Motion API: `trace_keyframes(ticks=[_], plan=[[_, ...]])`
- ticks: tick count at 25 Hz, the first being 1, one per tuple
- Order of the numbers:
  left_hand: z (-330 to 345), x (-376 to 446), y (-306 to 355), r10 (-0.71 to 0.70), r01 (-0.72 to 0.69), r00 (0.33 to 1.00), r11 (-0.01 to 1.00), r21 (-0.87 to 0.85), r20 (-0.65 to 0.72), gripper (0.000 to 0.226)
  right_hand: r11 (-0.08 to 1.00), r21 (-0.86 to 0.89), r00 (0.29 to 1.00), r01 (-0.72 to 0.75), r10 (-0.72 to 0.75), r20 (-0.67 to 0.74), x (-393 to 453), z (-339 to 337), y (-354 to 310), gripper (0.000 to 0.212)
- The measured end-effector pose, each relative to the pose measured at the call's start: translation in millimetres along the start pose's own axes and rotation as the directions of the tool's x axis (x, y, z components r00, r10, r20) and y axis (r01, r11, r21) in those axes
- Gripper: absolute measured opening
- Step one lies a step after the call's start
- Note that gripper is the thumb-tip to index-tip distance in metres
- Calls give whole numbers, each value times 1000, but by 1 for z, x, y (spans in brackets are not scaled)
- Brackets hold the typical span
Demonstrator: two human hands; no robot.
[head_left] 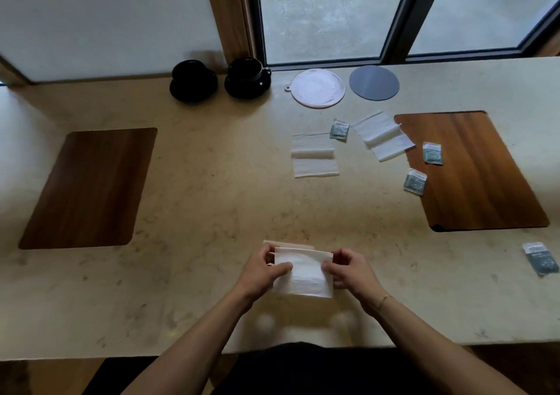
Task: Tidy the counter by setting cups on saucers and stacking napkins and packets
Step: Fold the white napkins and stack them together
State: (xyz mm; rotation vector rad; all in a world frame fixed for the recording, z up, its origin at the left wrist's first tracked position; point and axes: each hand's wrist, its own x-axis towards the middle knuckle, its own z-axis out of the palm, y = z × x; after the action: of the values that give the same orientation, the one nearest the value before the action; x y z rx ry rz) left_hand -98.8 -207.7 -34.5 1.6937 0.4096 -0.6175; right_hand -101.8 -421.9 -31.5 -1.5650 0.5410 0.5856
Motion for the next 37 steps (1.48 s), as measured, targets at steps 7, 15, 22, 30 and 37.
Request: trace_keyframes(ticks=[7,15,22,30,37], plan=[[-28,12,-11,7,15,995,979,206,-102,12,971,-232,971,63,-113,-210,14,35,12,11],[-34,26,-13,115,-33,979,904,426,-169,12,883,-462,942,82,-221,-254,19,49,13,23],[-36,34,-15,144,-48,974,885,463,-175,11,851,-521,939,59,-225,-261,27,51,17,31],[-37,38,-17,164,-65,975,858,510,-152,7,845,-532,936,60,-233,-264,31,50,20,34],[-38,38,-16,166,-69,975,860,506,-149,11,850,-523,933,63,-236,-272,30,48,21,36]])
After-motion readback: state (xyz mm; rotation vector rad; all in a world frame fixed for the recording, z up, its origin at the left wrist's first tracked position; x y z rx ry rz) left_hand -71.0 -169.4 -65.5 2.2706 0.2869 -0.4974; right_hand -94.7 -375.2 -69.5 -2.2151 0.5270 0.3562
